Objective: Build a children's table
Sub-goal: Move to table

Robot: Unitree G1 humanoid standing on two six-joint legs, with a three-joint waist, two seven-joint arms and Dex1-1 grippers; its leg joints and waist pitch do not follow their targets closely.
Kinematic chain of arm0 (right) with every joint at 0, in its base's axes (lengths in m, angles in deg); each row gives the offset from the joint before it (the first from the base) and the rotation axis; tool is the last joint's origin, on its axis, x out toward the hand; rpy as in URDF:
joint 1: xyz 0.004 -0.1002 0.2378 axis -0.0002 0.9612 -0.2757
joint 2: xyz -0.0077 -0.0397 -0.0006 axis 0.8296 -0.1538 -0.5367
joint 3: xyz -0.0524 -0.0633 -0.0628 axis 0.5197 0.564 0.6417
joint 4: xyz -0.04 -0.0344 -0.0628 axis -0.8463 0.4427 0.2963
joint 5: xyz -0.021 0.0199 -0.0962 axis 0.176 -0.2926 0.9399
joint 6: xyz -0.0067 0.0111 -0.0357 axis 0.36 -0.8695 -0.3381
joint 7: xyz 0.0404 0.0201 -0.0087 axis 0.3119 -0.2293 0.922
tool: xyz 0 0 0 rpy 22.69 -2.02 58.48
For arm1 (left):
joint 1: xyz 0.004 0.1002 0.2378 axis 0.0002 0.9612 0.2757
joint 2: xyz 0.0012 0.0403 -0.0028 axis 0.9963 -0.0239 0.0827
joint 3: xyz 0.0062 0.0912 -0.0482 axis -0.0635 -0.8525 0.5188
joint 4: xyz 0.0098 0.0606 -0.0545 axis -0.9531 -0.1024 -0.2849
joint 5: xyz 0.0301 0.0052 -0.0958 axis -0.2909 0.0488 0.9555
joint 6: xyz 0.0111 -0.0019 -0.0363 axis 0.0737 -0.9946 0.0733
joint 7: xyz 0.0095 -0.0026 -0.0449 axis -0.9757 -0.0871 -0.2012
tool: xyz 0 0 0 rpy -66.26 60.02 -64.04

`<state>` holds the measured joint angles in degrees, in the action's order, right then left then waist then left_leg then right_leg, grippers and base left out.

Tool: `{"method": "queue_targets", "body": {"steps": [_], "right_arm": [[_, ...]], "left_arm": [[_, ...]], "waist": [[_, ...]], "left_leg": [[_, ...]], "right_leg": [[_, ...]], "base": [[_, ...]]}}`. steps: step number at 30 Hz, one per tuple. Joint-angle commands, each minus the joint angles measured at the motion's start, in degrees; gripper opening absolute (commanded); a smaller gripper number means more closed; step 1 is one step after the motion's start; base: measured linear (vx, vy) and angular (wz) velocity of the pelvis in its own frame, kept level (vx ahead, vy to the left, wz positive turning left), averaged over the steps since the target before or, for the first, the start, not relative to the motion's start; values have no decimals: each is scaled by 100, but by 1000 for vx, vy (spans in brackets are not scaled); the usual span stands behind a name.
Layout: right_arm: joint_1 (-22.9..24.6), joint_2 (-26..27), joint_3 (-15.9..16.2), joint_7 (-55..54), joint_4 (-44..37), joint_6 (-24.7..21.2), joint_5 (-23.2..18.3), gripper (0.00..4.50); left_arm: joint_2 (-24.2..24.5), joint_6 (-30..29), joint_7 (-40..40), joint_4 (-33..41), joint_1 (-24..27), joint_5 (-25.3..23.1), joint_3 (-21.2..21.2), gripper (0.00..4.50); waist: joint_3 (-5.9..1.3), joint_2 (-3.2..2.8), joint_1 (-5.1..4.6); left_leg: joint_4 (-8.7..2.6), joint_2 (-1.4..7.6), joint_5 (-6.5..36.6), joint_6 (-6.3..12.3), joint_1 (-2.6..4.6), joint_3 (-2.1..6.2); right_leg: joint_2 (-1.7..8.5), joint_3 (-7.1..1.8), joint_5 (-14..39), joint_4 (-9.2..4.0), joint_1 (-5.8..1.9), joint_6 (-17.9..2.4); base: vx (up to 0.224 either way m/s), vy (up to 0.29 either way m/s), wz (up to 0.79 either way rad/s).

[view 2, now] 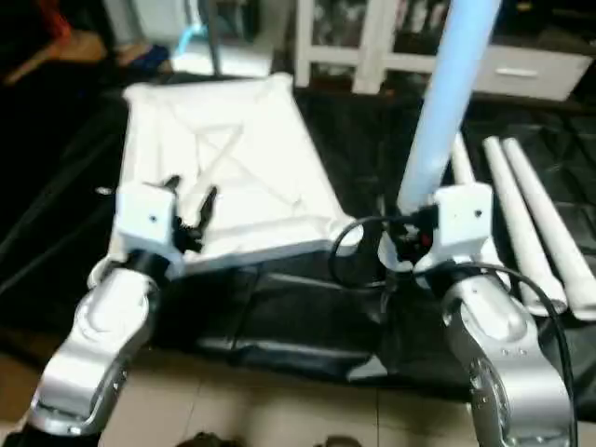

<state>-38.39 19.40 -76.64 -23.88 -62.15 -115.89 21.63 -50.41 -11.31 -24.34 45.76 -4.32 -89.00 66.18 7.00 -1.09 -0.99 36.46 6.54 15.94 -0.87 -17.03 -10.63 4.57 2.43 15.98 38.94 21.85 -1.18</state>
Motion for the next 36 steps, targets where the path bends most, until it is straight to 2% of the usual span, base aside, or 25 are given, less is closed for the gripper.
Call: {"method": "queue_targets", "body": {"steps": [1, 2, 3, 5, 6, 7, 8, 10, 11, 12, 14, 16, 17, 18, 19, 21, 22, 23, 24, 25, 26, 28, 30, 32, 36], "right_arm": [[31, -35, -113, -1, -28, -72, -38, 187], [29, -32, -114, 2, -26, -75, -35, 187], [28, -28, -125, 3, -22, -78, -38, 187], [25, -22, -143, 5, -17, -80, -21, 187], [25, -22, -144, 4, -16, -80, -16, 187], [24, -23, -147, 3, -15, -80, -9, 187], [22, -22, -147, 0, -12, -75, -12, 187], [26, -20, -141, 7, -19, -62, -32, 187], [37, -13, -139, 32, -45, -53, -82, 187], [36, -10, -141, 45, -62, -59, -109, 187], [41, -75, -87, 145, -92, -54, -119, 187], [63, -210, 41, 270, -122, 25, 0, 187], [76, -276, 109, 324, -141, 67, 77, 187], [83, -286, 132, 348, -153, 68, 82, 187], [84, -275, 142, 353, -161, 62, 88, 187], [67, -212, 98, 313, -148, 33, 9, 187], [50, -176, 60, 288, -138, 3, -48, 187], [28, -153, 27, 299, -124, -23, -109, 187], [9, -145, 6, 321, -118, -43, -153, 187], [-6, -151, -5, 355, -116, -60, -202, 187], [-35, -128, -33, 419, -142, -131, -354, 187], [-76, -118, -33, 525, -146, -198, -522, 187], [-117, -143, -1, 558, -132, -245, -532, 187], [-215, -136, 54, 534, -32, -141, -388, 187], [-454, -113, 169, 849, 476, 1014, -149, 187]], "left_arm": [[-75, -27, 36, 17, -10, -37, -141, 279], [-72, -25, 40, 14, -13, -41, -137, 279], [-72, -27, 43, 13, -15, -42, -133, 279], [-74, -31, 54, 13, -17, -47, -123, 279], [-74, -32, 56, 12, -18, -48, -122, 279], [-74, -34, 58, 12, -19, -49, -121, 279], [-81, -34, 68, 10, -22, -57, -117, 279], [-90, -32, 83, 7, -23, -70, -110, 279], [-104, -31, 99, 7, -21, -91, -103, 279], [-118, -32, 110, 4, -25, -107, -96, 279], [-134, -33, 118, -2, -30, -130, -91, 279], [-137, -33, 112, -1, -31, -138, -95, 279], [-139, -34, 110, 1, -31, -141, -95, 279], [-140, -35, 109, 1, -31, -145, -96, 279], [-140, -36, 108, 3, -28, -150, -96, 279], [-148, -37, 113, 2, -28, -159, -84, 279], [-150, -36, 116, 1, -25, -163, -78, 279], [-155, -34, 123, -2, -22, -176, -70, 279], [-158, -28, 128, -3, -19, -183, -63, 279], [-167, -38, 137, -3, -15, -183, -52, 279], [-182, -113, 159, 10, 1, -135, -23, 279], [-151, -168, 330, 20, 45, 9, -31, 279], [-116, -177, 509, 25, 91, 181, -15, 279], [1, -186, 801, 33, 143, 412, 24, 279], [476, -326, 1685, 25, 265, 698, -56, 296]], "waist": [[-247, 267, 46], [-275, 298, 156], [-340, 336, 375], [-268, 288, 375], [-261, 265, 278], [-294, 161, 277], [-233, -196, 184], [-178, -358, -92], [-347, -412, -113], [-355, -378, -164], [-359, -243, -237], [-350, -29, -173], [-317, 202, 36], [-408, 155, 227], [-330, 169, 265], [-266, 7, 244], [-255, -218, 155], [-228, -202, 60], [-357, -354, -92], [-376, -350, -160], [-389, -274, -140], [-436, -78, -82], [-450, 163, 103], [-430, 78, 137], [-338, -84, 69]], "left_leg": [[-522, 420, 2214, -80, 339, -98], [-58, -37, 2038, -53, 173, -257], [472, -70, 907, 197, -469, 228], [657, -169, 144, -35, -766, 549], [532, -77, -538, 140, -904, 701], [364, -44, -764, 169, -804, 721], [-306, 150, -721, 512, -495, 709], [-695, 668, 1414, 522, -270, 1205], [-801, 916, 2486, 615, 115, 1534], [-764, 884, 2155, 1119, 231, 1599], [-660, 854, 1037, 2060, 270, 1579], [-570, 514, 650, 2257, 35, 1313], [-93, -151, 711, 1692, -570, 702], [357, -144, 125, 1270, -965, 642], [306, -76, -355, 955, -1068, 666], [-137, 69, -732, 852, -831, 647], [-427, 337, -564, 944, -516, 772], [-551, 502, 31, 1124, -308, 935], [-606, 757, 1069, 1274, 237, 1238], [-641, 819, 1072, 1451, 329, 1385], [-483, 862, -349, 2318, 376, 1466], [-244, 692, -2259, 2537, 98, 1281], [27, -4, -1562, 1475, -711, 763], [-244, 206, -1187, 544, -646, 784], [-435, 461, 7, 375, -452, 832]], "right_leg": [[134, -422, 794, -701, 30, -464], [213, -930, 1629, -928, -323, -866], [741, -1552, 2268, -1010, -1087, -1521], [401, -1630, 904, -881, -1086, -1878], [415, -1169, -142, -817, -1023, -1994], [280, -973, -73, -857, -854, -1941], [-105, -491, 1205, -995, -582, -1387], [-327, -153, 1569, -498, -343, -872], [-289, -74, 1047, 57, -107, -430], [-232, -47, 525, 171, 58, 24], [-68, -118, 168, 210, 250, 493], [142, -315, -175, -279, 76, 531], [491, -733, -288, -829, -572, 419], [884, -976, 278, -925, -1044, 216], [713, -813, 196, -903, -1015, -102], [341, -452, 811, -969, -879, -745], [73, -182, 994, -865, -648, -882], [-87, -93, 1095, -745, -486, -848], [-149, 20, 941, -302, -153, -838], [-164, 33, 693, -104, -44, -604], [-60, -50, 110, 114, 273, 241], [296, -361, -951, -214, 315, 505], [638, -724, -2747, -491, -409, 294], [472, -415, -3838, -367, -422, -108], [417, -307, -1262, -535, -299, -1194]], "base": [[107, -22, -60], [160, -67, -59], [190, -55, -61], [173, -37, -57], [125, 10, -25], [125, 10, -25], [108, 44, 0], [92, 129, -8], [98, 131, -7], [121, 70, 9], [112, 52, 5], [75, -32, -6], [77, -75, 1], [98, -56, -3], [98, -56, -3], [92, -5, -3], [92, 16, 3], [108, 64, 9], [109, 64, 6], [109, 64, 6], [96, 57, 9], [75, 28, 10], [0, 0, 0], [0, 0, 0], [0, 0, 0]]}}
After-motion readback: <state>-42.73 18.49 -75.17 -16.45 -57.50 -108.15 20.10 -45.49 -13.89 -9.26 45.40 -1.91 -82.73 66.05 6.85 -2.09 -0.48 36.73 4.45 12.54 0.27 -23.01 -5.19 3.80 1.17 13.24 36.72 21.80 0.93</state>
